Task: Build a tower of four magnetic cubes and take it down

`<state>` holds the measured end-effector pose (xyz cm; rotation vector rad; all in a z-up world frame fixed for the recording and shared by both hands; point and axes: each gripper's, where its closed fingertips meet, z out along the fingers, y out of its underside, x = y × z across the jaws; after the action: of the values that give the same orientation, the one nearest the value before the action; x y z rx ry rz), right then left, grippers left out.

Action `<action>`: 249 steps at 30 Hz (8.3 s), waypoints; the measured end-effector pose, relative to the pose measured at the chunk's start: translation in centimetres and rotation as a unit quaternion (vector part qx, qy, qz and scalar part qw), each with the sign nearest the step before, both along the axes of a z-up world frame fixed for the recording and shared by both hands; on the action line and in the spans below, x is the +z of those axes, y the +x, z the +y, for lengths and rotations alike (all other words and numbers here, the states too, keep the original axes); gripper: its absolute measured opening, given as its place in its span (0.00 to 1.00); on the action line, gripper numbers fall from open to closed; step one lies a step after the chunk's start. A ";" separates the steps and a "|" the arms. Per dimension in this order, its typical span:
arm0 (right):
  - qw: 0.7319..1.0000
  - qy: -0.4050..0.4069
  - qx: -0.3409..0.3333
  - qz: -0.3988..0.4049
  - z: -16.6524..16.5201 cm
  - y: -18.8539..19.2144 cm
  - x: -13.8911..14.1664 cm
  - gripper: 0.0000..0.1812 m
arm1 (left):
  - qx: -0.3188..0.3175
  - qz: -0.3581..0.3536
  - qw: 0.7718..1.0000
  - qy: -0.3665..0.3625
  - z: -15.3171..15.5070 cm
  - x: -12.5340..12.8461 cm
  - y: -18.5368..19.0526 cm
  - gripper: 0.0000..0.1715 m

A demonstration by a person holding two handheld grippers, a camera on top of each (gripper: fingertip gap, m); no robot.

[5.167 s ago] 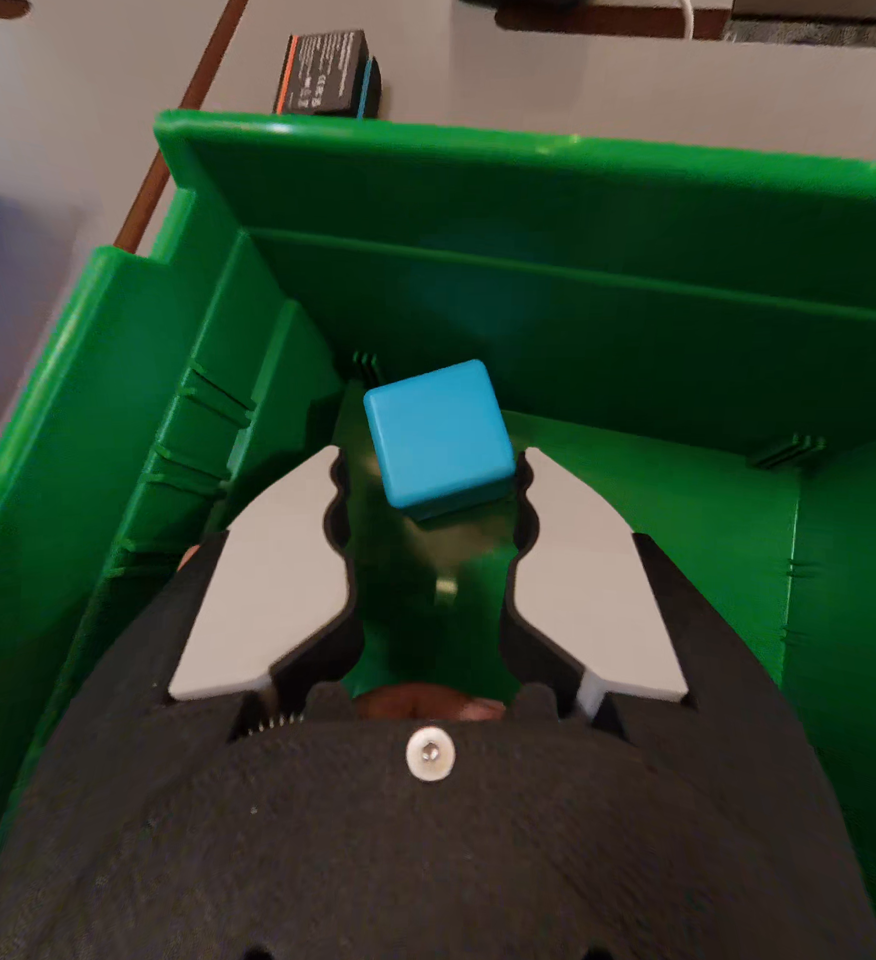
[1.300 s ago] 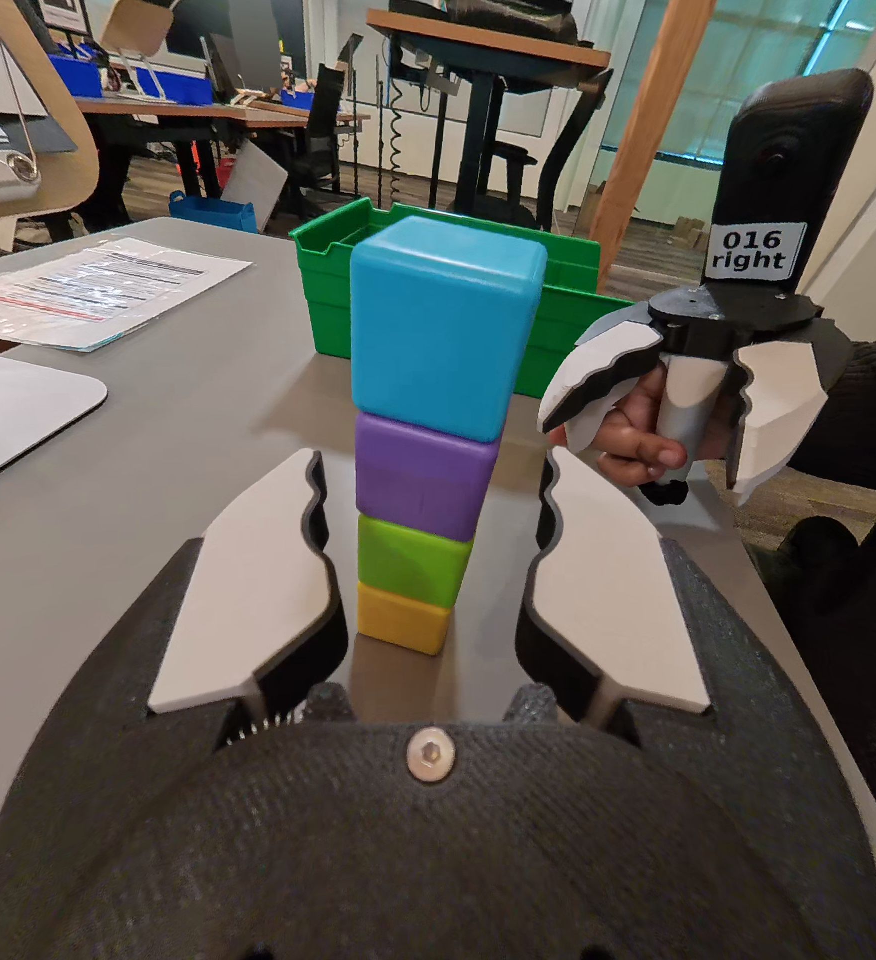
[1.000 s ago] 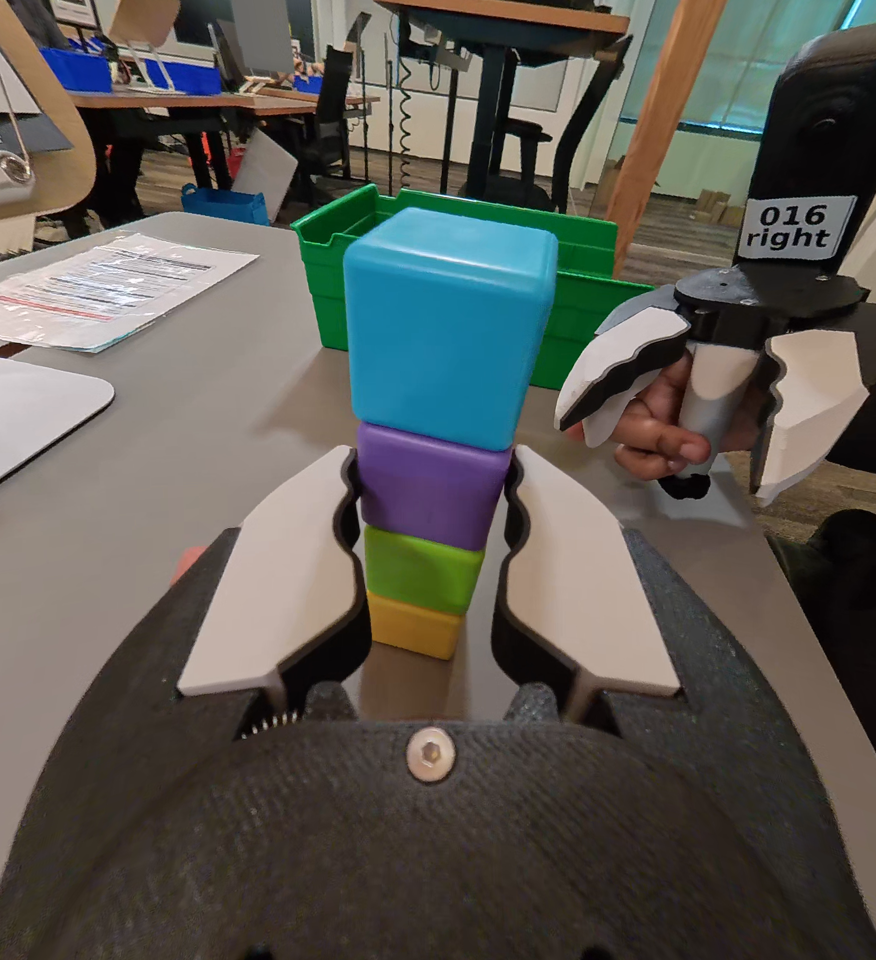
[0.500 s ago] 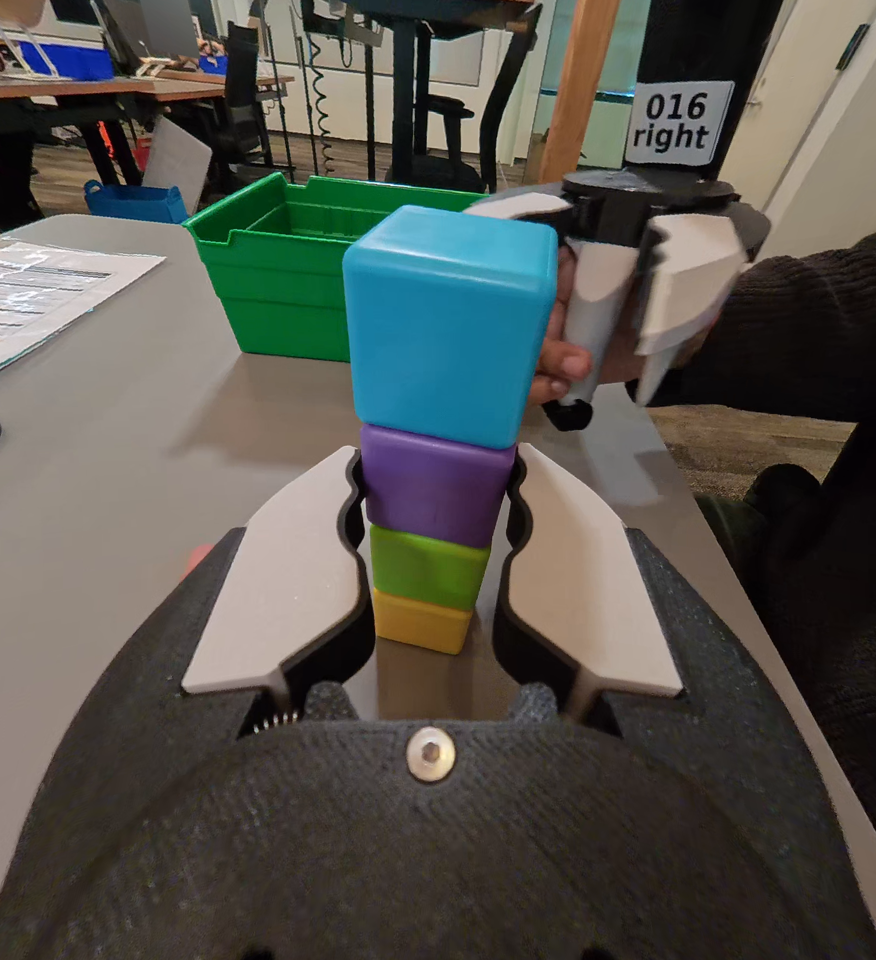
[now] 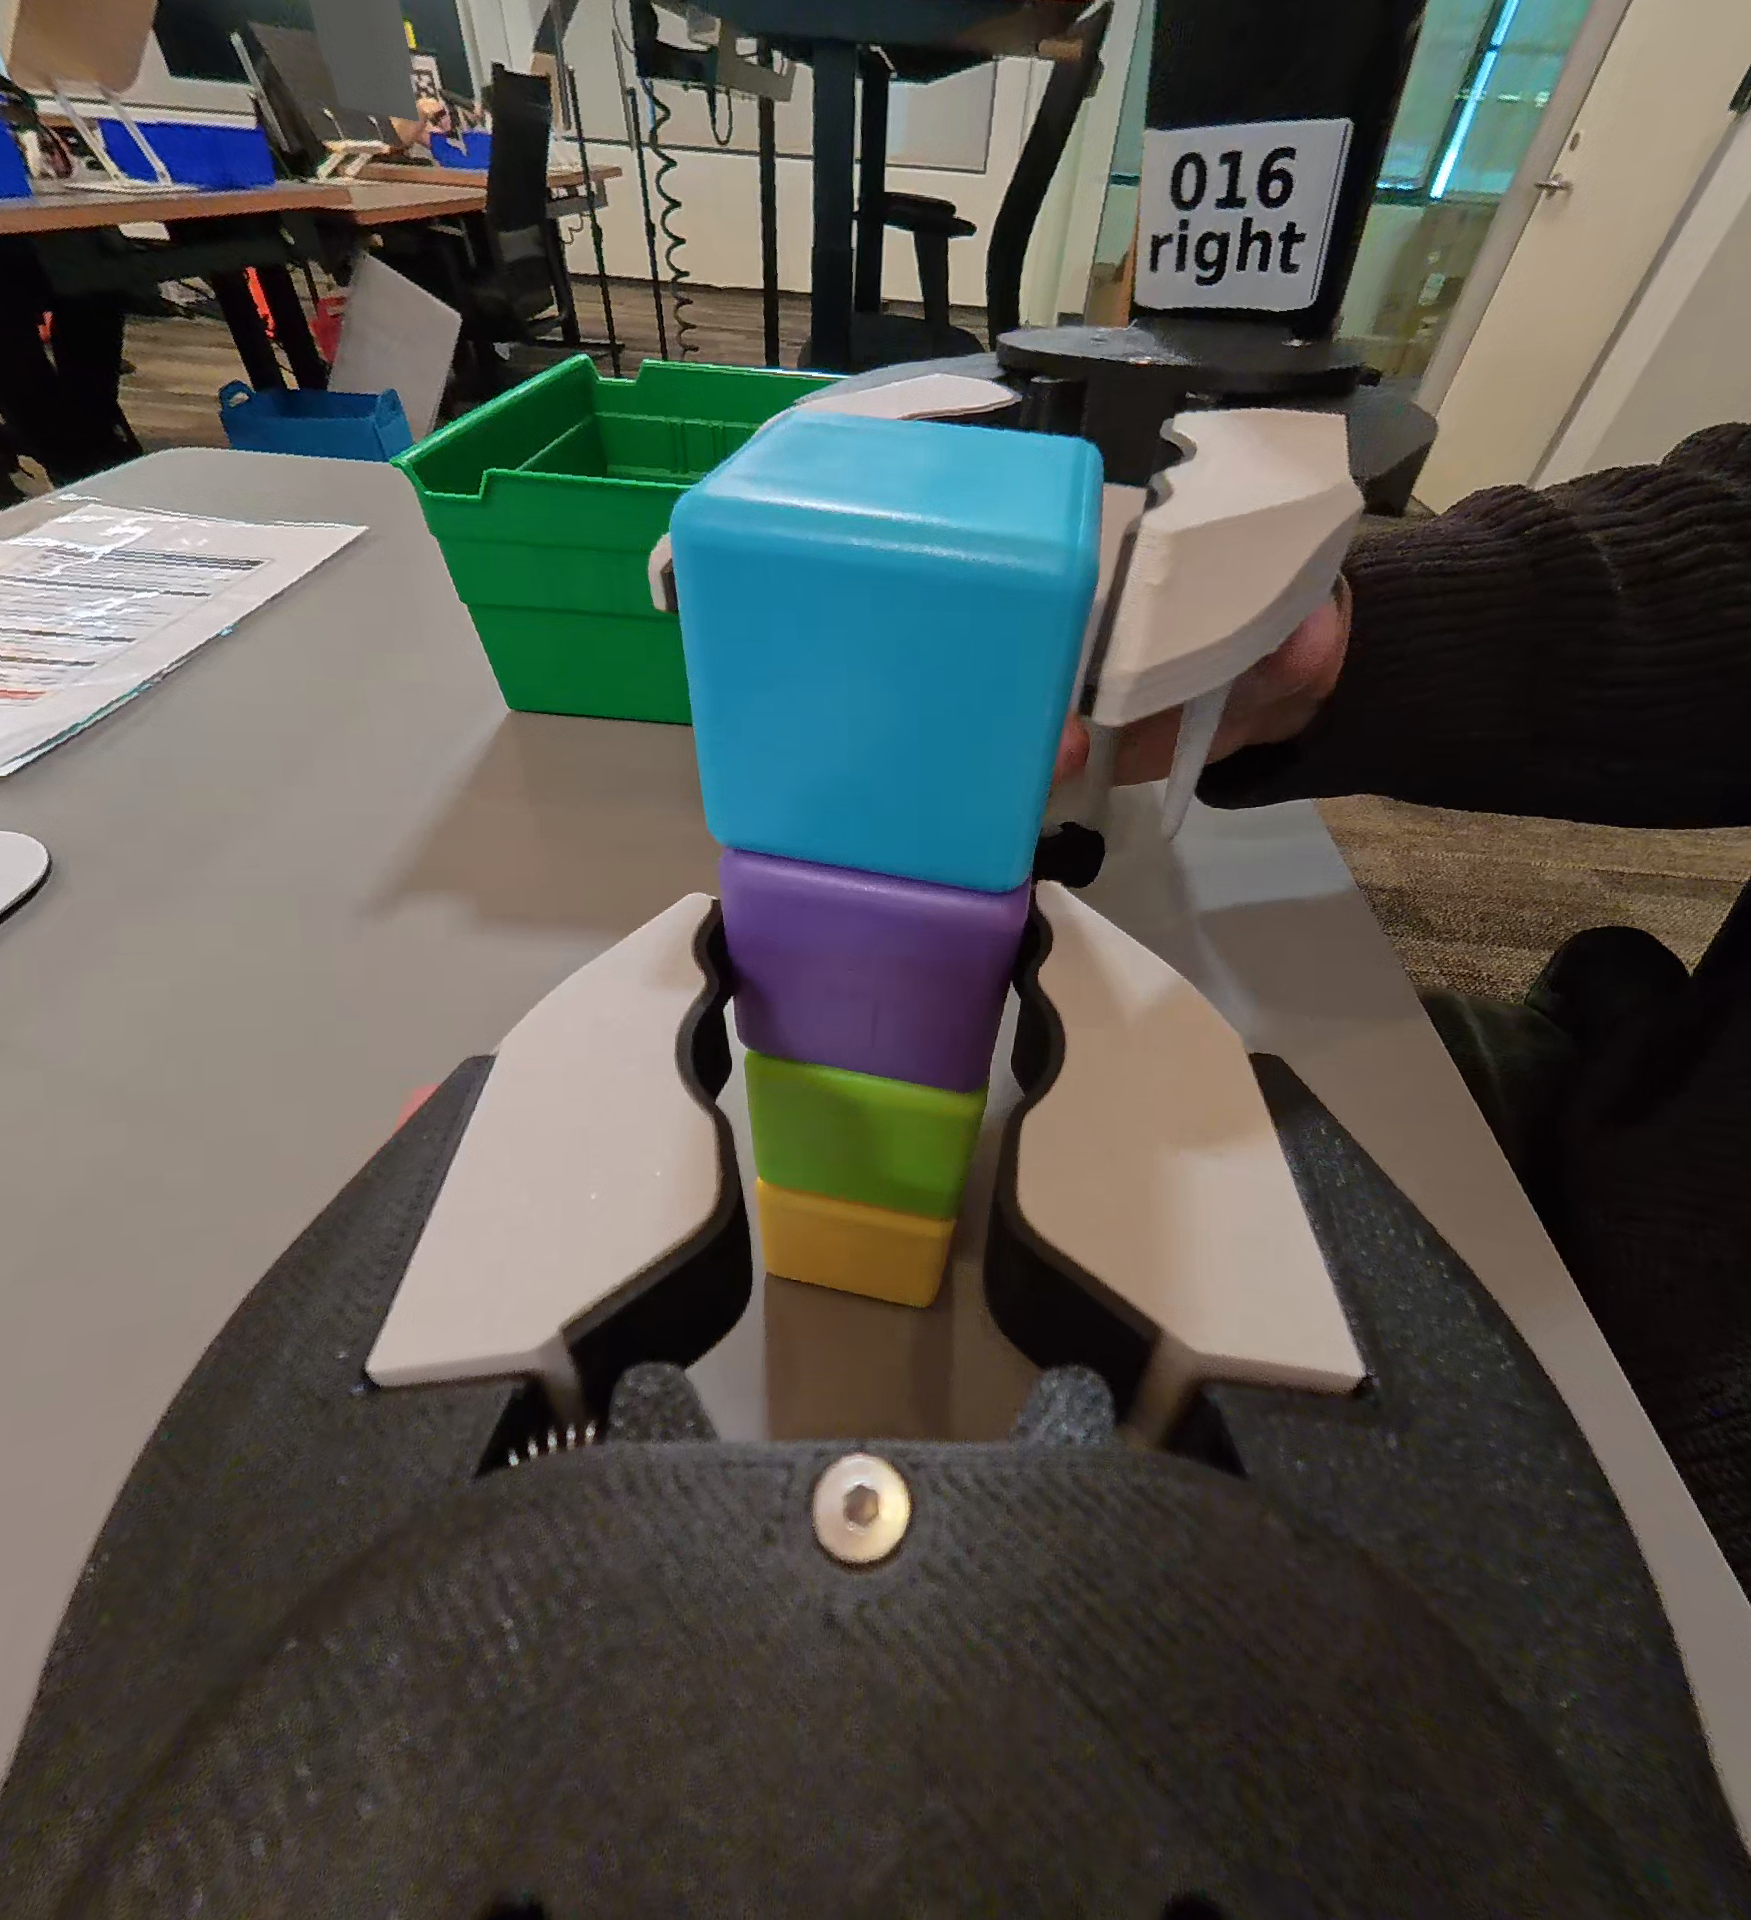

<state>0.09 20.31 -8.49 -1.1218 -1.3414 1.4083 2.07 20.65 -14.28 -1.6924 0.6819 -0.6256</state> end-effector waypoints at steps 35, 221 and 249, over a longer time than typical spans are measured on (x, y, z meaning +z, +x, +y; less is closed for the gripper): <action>0.842 0.198 -0.397 -0.307 24.1 15.4 1.8 0.28 | 0.016 0.016 1.000 0.011 0.1 -0.2 0.1 0.29; 0.988 0.040 -0.081 -0.127 1.7 0.0 -4.6 0.32 | -0.029 0.209 0.954 -0.212 -1.6 -9.6 -0.6 0.29; 0.864 0.036 -0.306 -0.399 21.0 17.8 -8.7 0.32 | -0.022 0.168 0.960 -0.224 -1.2 -8.9 -0.8 0.29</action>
<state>17.90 41.28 -17.24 -1.9793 -1.3495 0.4073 1.25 19.43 -23.23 -2.2437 0.8638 -0.5551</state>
